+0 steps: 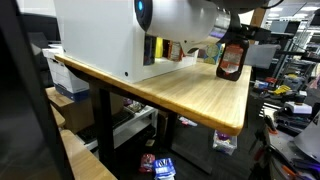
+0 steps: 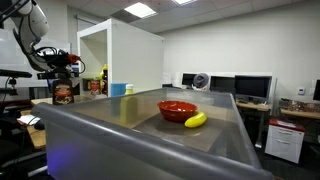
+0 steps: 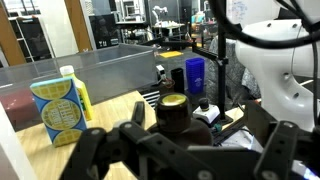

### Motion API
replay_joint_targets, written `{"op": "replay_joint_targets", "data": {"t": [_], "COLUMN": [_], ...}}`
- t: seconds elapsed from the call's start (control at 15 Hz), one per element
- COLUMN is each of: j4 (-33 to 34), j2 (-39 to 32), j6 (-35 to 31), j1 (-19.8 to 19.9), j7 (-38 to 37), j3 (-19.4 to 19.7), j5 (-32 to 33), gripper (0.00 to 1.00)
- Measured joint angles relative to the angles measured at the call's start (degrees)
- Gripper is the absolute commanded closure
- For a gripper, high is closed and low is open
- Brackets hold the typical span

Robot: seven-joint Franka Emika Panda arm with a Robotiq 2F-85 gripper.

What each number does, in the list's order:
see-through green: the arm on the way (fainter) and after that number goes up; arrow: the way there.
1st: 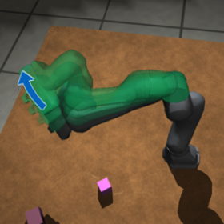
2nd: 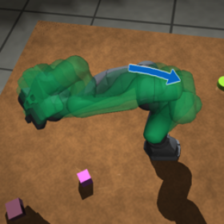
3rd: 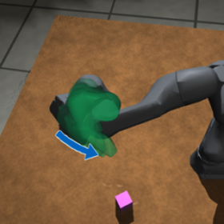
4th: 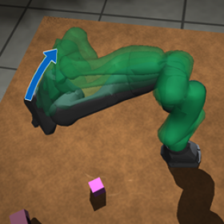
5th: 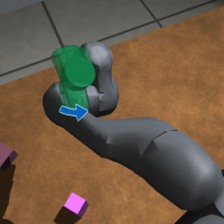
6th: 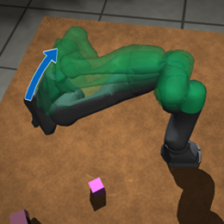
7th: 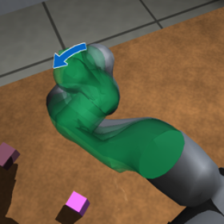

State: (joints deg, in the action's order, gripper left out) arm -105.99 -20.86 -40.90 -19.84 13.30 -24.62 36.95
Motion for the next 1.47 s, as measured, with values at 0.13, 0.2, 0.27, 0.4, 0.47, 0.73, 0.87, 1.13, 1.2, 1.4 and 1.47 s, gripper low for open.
{"op": "replay_joint_targets", "data": {"t": [0.13, 0.2, 0.27, 0.4, 0.47, 0.73, 0.87, 1.13, 1.2, 1.4, 1.47], "j4": [0.1, 0.1, 0.1, 0.1, 0.1, 0.0, -0.2, -1.5, -2.0, -3.7, -4.5], "j2": [1.9, 3.4, 4.0, 6.1, 7.1, 11.6, 13.9, 19.6, 21.0, 25.8, 28.0], "j6": [-0.4, -0.9, -1.1, -2.3, -3.0, -8.0, -11.1, -17.7, -19.0, -22.9, -24.3], "j1": [0.0, 0.1, 0.1, 0.3, 0.4, 1.2, 1.7, 2.8, 3.1, 3.8, 4.0], "j7": [0.0, 0.0, 0.0, 0.0, 0.0, 0.4, 0.7, 2.6, 3.0, 3.5, 3.6], "j3": [-0.4, -0.4, -0.4, -0.3, -0.3, 0.6, 1.5, 4.3, 5.1, 7.8, 9.0], "j5": [-0.6, -1.0, -1.1, -1.5, -1.7, -4.8, -7.1, -12.1, -13.4, -17.4, -19.1], "gripper": [0.0, 0.0, 0.0, 0.0, 0.0, 0.0, 0.0, 0.0, 0.0, 0.0, 0.0]}}
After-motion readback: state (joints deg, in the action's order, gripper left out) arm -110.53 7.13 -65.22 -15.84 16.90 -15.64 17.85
